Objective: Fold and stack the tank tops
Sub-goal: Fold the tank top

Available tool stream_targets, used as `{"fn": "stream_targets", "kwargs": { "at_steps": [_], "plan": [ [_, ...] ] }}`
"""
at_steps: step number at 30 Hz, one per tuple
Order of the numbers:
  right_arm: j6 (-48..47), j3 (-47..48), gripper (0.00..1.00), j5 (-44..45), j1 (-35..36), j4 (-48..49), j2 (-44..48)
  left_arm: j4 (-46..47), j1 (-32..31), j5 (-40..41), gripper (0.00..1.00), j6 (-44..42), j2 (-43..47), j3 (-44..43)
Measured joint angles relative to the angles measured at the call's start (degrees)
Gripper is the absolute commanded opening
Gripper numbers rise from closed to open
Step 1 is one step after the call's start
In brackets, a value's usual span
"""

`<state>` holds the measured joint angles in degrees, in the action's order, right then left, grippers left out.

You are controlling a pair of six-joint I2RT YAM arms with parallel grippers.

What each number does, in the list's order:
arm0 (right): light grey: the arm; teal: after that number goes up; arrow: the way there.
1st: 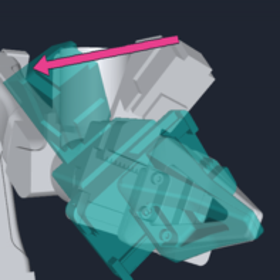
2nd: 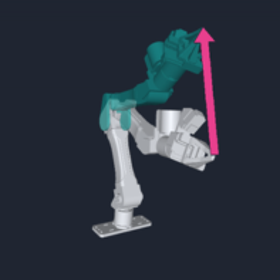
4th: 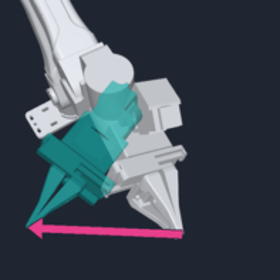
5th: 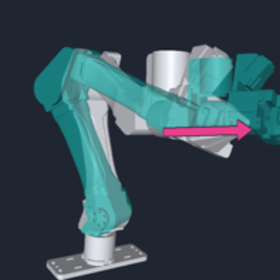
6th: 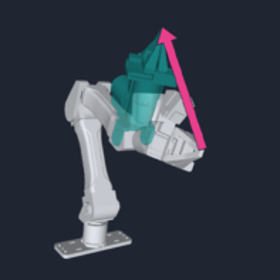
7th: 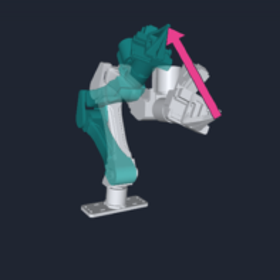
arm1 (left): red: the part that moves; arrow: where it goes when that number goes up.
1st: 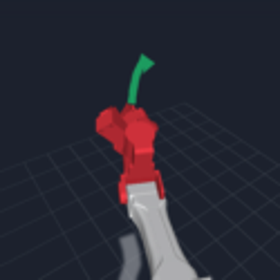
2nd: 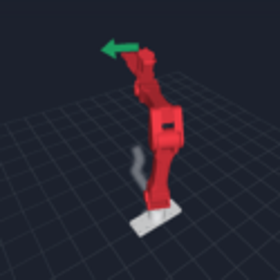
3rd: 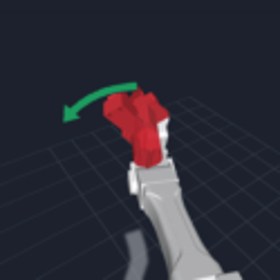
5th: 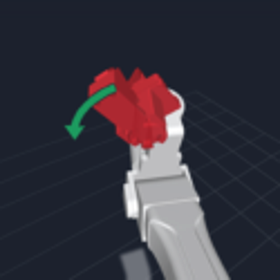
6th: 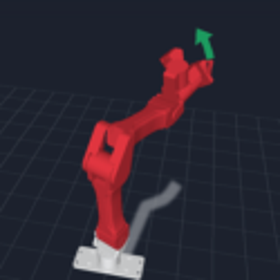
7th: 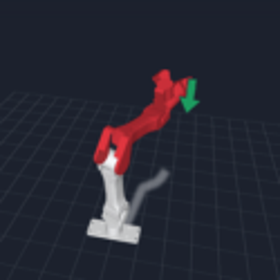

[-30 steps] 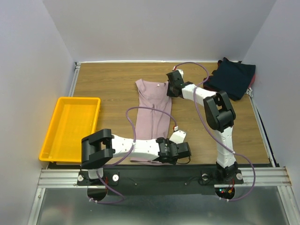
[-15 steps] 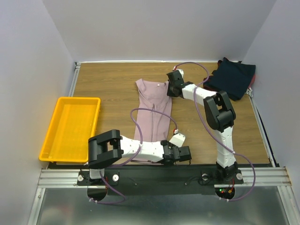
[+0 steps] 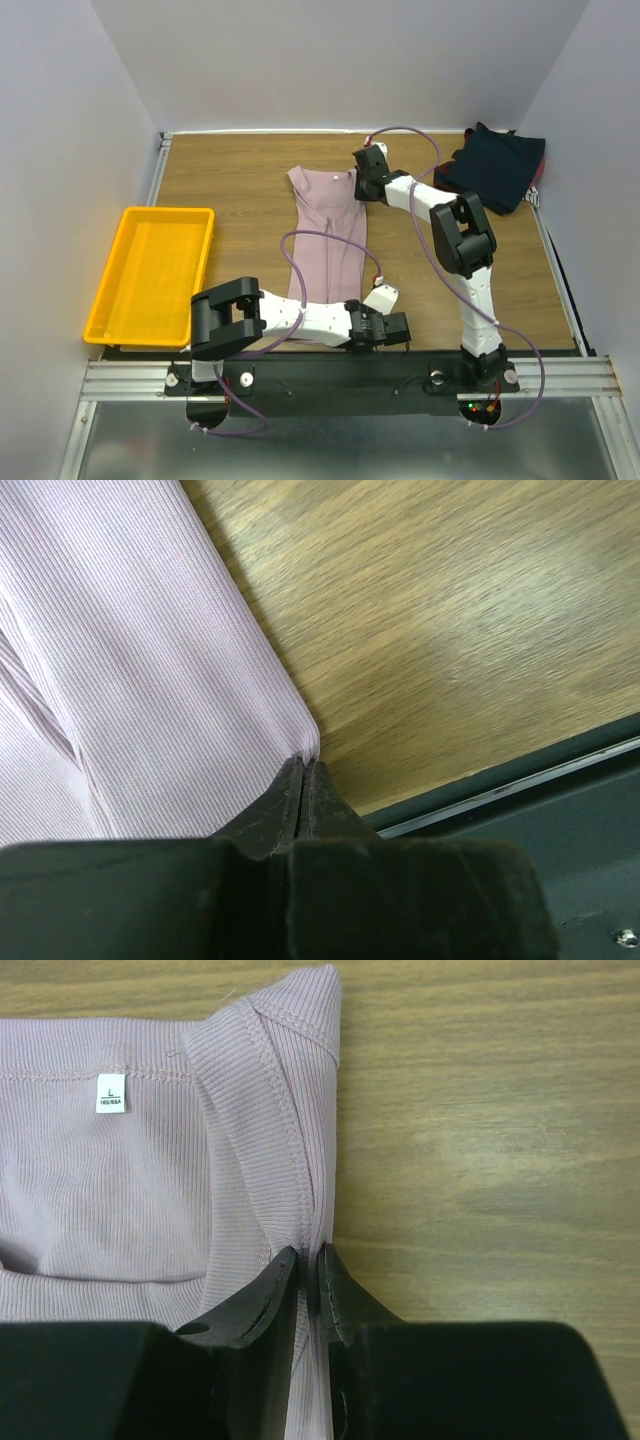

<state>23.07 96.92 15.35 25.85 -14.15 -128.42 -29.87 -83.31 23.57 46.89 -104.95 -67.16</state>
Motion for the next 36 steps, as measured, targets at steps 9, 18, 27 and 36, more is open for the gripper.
{"fn": "stream_targets", "kwargs": {
  "at_steps": [9,18,27,36],
  "plan": [
    [-2.56,0.87,0.2,1.05,0.0,-0.02,-0.57,3.45,0.07,-1.03,0.0,-1.27,0.0,0.02],
    [-5.25,0.87,0.61,2.21,-0.13,-0.04,-0.57,6.73,1.2,-2.62,0.35,-2.08,0.48,0.07],
    [-6.25,0.85,0.86,2.16,-0.76,-0.26,-0.13,9.03,3.69,-4.87,0.43,-2.32,9.42,2.12],
    [-5.22,-0.46,0.86,0.26,-0.76,-0.35,7.37,10.58,23.04,-7.15,0.46,0.39,30.08,6.64]
  ]
}}
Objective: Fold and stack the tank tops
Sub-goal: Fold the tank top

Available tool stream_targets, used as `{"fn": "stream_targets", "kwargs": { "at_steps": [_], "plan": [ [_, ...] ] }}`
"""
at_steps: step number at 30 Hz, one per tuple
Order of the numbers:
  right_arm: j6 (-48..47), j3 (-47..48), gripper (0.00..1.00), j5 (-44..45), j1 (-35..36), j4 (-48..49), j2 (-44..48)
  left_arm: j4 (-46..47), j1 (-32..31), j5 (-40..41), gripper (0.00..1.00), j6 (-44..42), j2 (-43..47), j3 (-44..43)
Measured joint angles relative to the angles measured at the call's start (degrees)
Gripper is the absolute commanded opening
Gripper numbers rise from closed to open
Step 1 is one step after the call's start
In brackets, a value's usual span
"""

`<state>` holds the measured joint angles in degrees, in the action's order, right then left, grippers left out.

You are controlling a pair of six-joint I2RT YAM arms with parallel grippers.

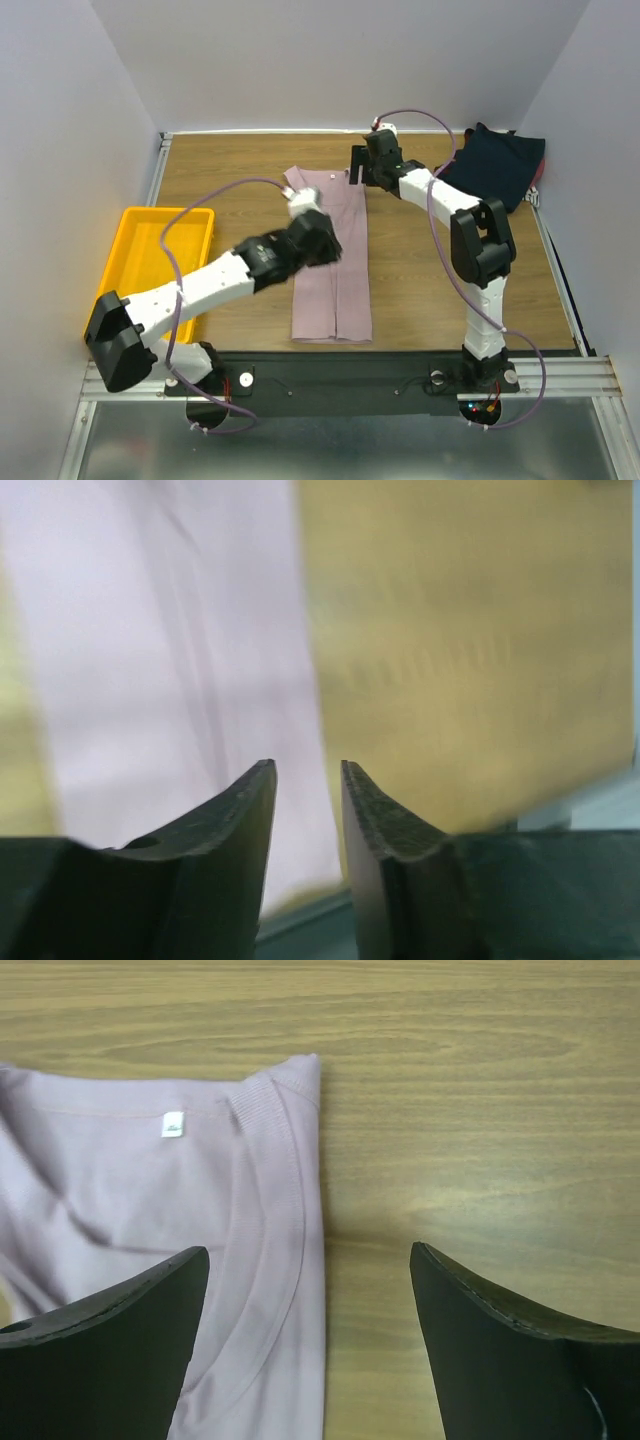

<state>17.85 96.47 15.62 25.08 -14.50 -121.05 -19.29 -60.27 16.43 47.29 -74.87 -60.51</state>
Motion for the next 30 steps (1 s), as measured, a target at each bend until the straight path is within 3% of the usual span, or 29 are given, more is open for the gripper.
{"fn": "stream_targets", "kwargs": {
  "at_steps": [5,9,11,19,26,30],
  "plan": [
    [2.38,-3.41,0.81,-2.51,0.02,-0.02,6.14,4.5,24.13,-2.56,0.42,-0.13,-0.98,-0.61],
    [3.89,-4.5,0.75,-4.61,0.48,-0.09,8.5,7.26,36.13,-5.16,0.3,-0.74,-11.28,-6.38],
    [4.33,-4.5,0.74,-5.2,1.31,-0.04,8.61,7.1,41.59,-7.67,0.27,-1.66,-20.83,-13.64],
    [3.98,-1.27,0.68,-5.99,6.51,-0.52,6.21,8.35,48.24,-16.5,0.36,-5.57,-45.38,-36.17],
    [2.78,5.81,0.61,-7.08,7.06,-0.55,-0.66,6.36,49.11,-21.73,0.34,-6.45,-57.75,-47.84],
    [1.64,9.2,0.6,-7.37,7.61,-0.66,-4.04,5.66,49.53,-22.47,0.3,-6.38,-60.85,-49.79]
  ]
}}
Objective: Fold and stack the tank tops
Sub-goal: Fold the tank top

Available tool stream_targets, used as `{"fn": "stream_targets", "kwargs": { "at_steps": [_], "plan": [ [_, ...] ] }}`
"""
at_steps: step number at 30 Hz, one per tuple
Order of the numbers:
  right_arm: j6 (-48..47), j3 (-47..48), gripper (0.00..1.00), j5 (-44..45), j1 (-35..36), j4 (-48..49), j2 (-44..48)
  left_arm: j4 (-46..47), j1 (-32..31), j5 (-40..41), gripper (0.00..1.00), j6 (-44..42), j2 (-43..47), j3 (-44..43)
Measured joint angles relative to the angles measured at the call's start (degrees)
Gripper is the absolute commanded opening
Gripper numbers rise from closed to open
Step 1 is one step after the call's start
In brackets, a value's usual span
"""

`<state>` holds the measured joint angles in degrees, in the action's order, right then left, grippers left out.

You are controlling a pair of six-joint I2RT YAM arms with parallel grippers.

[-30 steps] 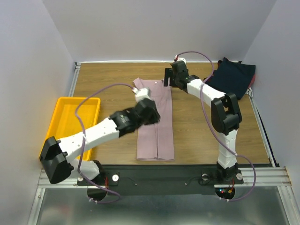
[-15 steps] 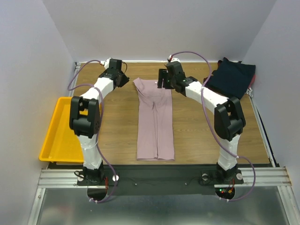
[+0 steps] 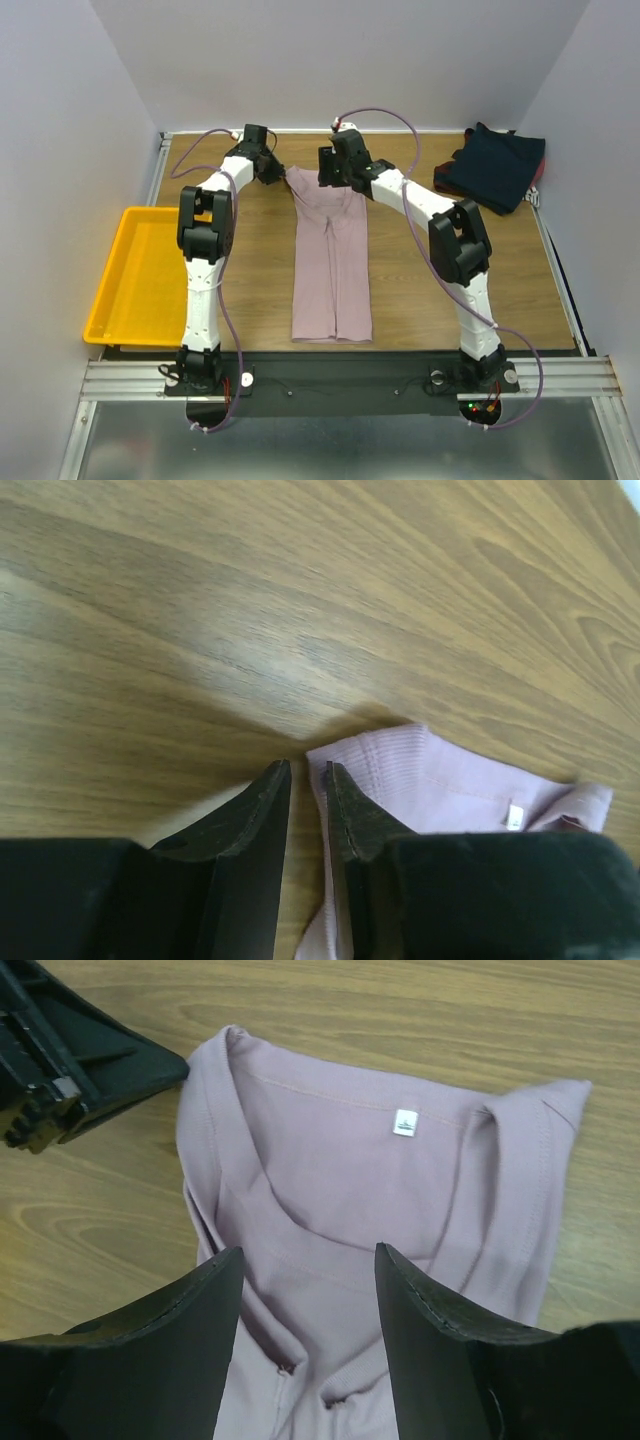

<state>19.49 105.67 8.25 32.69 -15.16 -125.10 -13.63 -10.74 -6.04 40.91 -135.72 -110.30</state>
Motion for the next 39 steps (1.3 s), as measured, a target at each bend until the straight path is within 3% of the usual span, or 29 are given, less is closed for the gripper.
{"fn": "stream_targets", "kwargs": {
  "at_steps": [20,30,39],
  "plan": [
    [-9.33,18.27,0.58,2.82,8.7,-0.28,-17.81,3.63,1.38,-2.05,0.31,0.13,-1.05,1.09],
    [-10.93,21.16,0.31,5.92,8.26,-0.31,-20.26,5.66,2.23,-4.28,0.3,0.24,-1.05,1.99],
    [-10.45,21.16,0.2,7.69,8.2,-0.33,-20.79,8.26,2.23,-4.94,0.3,0.46,-0.5,3.98]
  ]
}}
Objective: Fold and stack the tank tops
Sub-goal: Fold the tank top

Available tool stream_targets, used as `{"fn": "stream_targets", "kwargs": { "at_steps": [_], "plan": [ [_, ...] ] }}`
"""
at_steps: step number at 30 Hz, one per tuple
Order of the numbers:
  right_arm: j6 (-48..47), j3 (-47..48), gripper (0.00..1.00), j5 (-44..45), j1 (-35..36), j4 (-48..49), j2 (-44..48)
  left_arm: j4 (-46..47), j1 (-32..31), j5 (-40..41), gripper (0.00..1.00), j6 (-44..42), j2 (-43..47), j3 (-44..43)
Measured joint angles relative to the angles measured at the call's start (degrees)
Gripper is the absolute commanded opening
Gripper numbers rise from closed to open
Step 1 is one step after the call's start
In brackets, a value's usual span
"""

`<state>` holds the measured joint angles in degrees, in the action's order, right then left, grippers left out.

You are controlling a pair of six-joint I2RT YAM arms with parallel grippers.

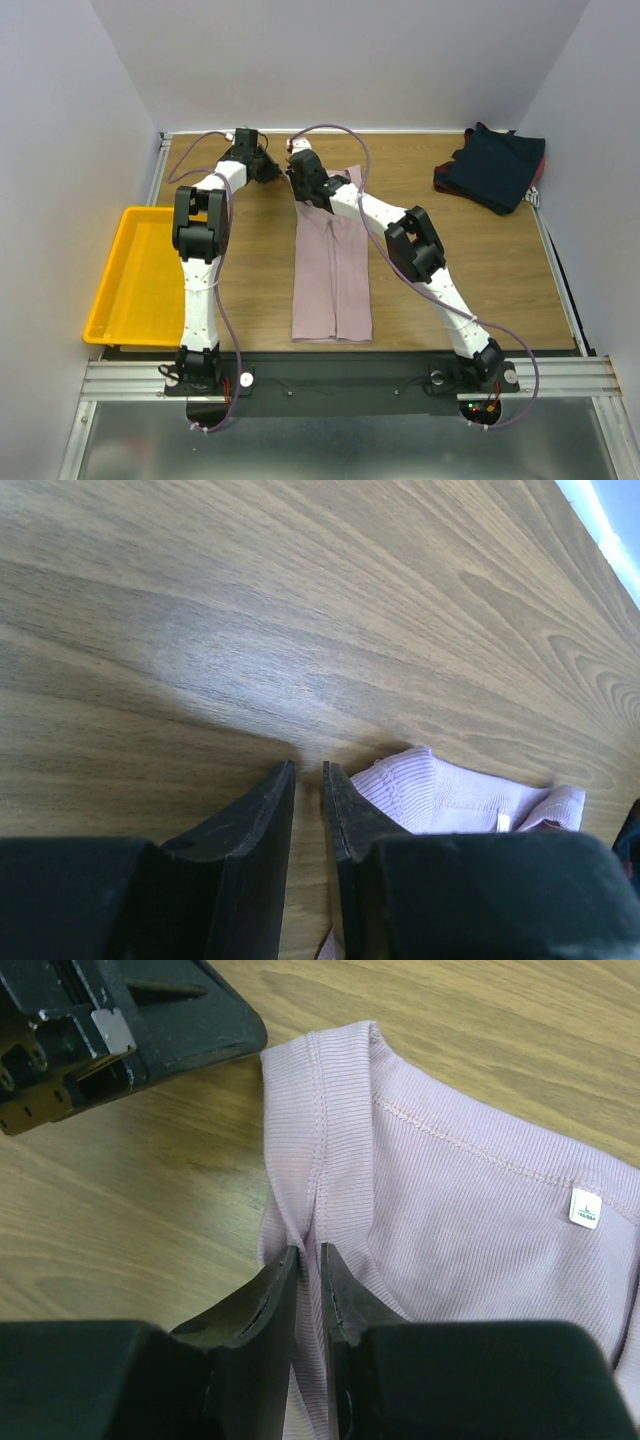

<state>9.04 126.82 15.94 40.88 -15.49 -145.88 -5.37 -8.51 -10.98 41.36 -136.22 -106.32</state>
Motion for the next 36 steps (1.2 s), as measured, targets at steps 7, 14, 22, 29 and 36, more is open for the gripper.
{"fn": "stream_targets", "kwargs": {
  "at_steps": [7,14,22,29,36],
  "plan": [
    [1.99,-0.09,0.2,0.55,-0.72,0.02,0.0,0.85,0.0,-0.9,0.26,0.02,0.28,0.92],
    [4.44,-0.5,0.18,0.11,-2.58,0.07,0.0,1.51,-0.2,-1.55,0.25,0.02,0.48,1.64],
    [6.67,-2.32,0.17,-1.2,-4.68,-0.39,0.0,1.38,-1.79,-2.27,0.2,-0.02,0.55,1.75],
    [7.54,-2.86,0.17,-1.79,-4.85,-0.33,0.0,1.92,-3.39,-2.97,0.19,0.04,0.74,2.29],
    [8.39,-2.91,0.22,-1.81,-4.85,-0.33,0.0,2.62,-3.82,-3.39,0.17,0.5,1.33,2.99]
  ]
}}
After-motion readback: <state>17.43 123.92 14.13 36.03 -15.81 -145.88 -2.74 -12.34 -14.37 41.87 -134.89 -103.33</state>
